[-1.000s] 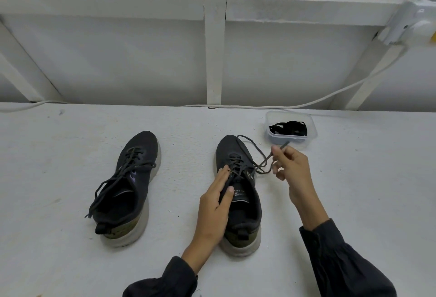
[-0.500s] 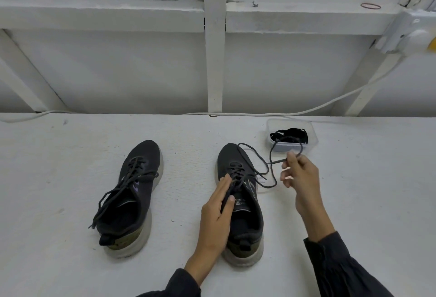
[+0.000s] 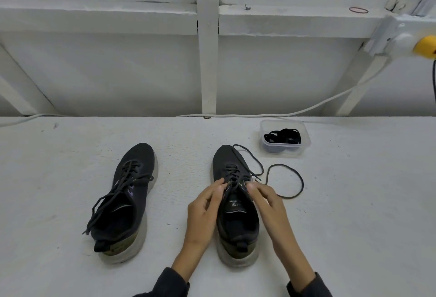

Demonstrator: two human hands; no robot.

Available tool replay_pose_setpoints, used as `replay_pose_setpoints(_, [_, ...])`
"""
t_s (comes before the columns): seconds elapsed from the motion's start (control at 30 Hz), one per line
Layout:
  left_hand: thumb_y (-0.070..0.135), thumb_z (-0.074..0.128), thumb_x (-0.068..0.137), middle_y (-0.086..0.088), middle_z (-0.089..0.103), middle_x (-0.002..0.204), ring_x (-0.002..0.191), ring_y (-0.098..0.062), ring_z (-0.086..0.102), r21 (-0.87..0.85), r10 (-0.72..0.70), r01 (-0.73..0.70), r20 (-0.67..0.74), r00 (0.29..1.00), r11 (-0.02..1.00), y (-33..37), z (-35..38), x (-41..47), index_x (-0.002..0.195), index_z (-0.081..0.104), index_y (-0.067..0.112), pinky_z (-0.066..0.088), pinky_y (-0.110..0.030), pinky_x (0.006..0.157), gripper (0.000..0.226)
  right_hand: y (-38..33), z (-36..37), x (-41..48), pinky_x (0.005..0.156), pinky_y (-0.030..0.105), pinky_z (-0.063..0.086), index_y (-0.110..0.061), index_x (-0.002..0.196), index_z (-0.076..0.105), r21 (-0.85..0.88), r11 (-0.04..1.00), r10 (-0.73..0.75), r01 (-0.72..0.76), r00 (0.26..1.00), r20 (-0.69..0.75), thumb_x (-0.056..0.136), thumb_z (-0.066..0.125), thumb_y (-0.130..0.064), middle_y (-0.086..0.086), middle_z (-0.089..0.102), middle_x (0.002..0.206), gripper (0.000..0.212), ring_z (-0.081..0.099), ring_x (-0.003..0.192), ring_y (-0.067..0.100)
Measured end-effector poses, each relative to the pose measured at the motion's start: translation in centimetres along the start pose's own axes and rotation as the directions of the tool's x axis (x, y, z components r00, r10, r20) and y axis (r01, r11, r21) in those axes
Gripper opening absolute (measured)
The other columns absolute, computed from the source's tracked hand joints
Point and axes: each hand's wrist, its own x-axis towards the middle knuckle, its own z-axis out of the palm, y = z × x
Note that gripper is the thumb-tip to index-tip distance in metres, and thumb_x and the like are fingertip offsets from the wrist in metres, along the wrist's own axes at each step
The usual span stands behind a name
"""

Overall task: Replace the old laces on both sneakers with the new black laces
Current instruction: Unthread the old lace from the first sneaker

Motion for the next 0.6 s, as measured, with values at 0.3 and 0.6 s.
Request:
replay_pose_setpoints(0.3, [0.020, 0.073, 0.086, 0.011, 0.069, 0.090, 0.086, -0.004, 0.064, 0.292, 0.011, -0.056, 0.152, 0.988, 0.955, 0.4, -1.5, 3.6, 0.083, 0.073, 0.023, 0.055, -0.034, 0.079, 0.005, 0.7, 2.0, -0.2, 0.116, 0.022, 0.023, -0.024, 0.142, 0.050, 0.016, 0.999, 0.042, -0.043, 0.998, 0.053, 0.097, 0.056, -0.034, -0.011, 0.040, 0.153, 0.047, 0.033, 0.140, 0.001])
replay_pose_setpoints(0.6, [0.035, 0.044, 0.101, 0.005, 0.062, 0.073, 0.070, -0.019, 0.061, 0.620, 0.115, -0.176, 0.137, 0.984, 0.765, 1.3, -0.3, 5.1, 0.099, 0.051, 0.022, 0.051, -0.041, 0.071, 0.015, 0.4, 1.8, -0.3, 0.122, 0.032, 0.020, -0.026, 0.144, 0.046, 0.019, 0.998, 0.055, -0.057, 0.993, 0.105, 0.096, 0.057, -0.036, -0.013, 0.036, 0.155, 0.051, 0.029, 0.143, 0.000])
